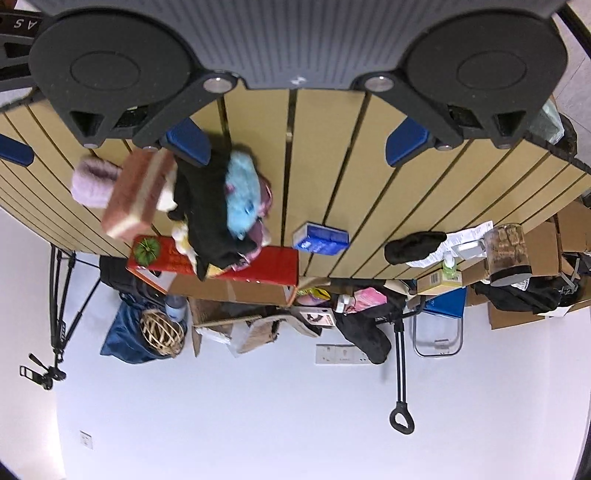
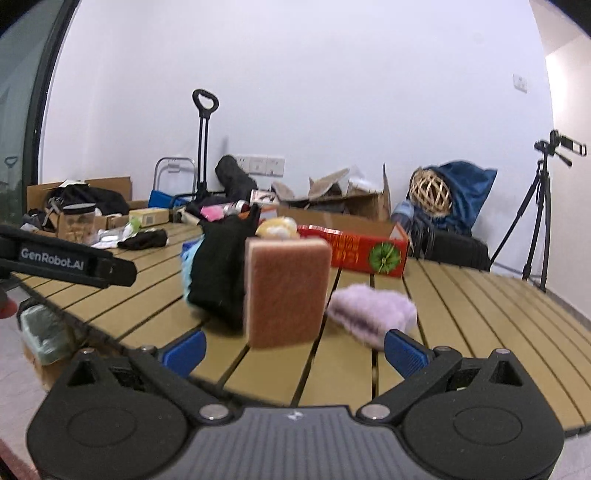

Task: Collect trash
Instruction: 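Reach the right gripper to the pink-brown scouring sponge and close on it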

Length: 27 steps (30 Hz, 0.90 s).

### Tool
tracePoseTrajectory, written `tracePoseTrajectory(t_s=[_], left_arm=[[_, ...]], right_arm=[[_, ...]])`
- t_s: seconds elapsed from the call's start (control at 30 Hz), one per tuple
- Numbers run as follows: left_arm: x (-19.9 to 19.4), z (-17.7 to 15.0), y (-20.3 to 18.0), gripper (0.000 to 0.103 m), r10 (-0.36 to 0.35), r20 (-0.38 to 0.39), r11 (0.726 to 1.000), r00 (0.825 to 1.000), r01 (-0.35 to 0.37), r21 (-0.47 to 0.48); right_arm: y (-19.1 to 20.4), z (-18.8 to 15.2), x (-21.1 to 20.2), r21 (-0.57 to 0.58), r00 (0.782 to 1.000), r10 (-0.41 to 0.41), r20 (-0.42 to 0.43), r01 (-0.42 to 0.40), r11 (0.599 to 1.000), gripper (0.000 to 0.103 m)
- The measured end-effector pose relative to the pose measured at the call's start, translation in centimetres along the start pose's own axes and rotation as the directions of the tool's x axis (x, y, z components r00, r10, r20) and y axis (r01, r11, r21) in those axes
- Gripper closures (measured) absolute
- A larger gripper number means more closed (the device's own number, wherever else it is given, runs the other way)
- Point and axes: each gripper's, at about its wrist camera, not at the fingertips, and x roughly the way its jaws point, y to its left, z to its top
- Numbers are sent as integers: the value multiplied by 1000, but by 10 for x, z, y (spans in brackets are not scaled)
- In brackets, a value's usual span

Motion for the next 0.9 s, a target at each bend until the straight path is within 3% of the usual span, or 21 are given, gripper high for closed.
tracePoseTrajectory(t_s=[0.37,0.77,0.9], left_arm=[[31,13,13,0,17,21,1000,1000,-17,-11],[57,26,12,0,-51,36,999,998,51,4],[60,24,14,0,-65,33,998,997,65,-2]], right_arm=[[3,16,47,30,998,-46,40,45,999,0],[-1,23,92,68,999,35,5,-35,997,0],[-5,22,102,106,998,66,0,-66,992,8]])
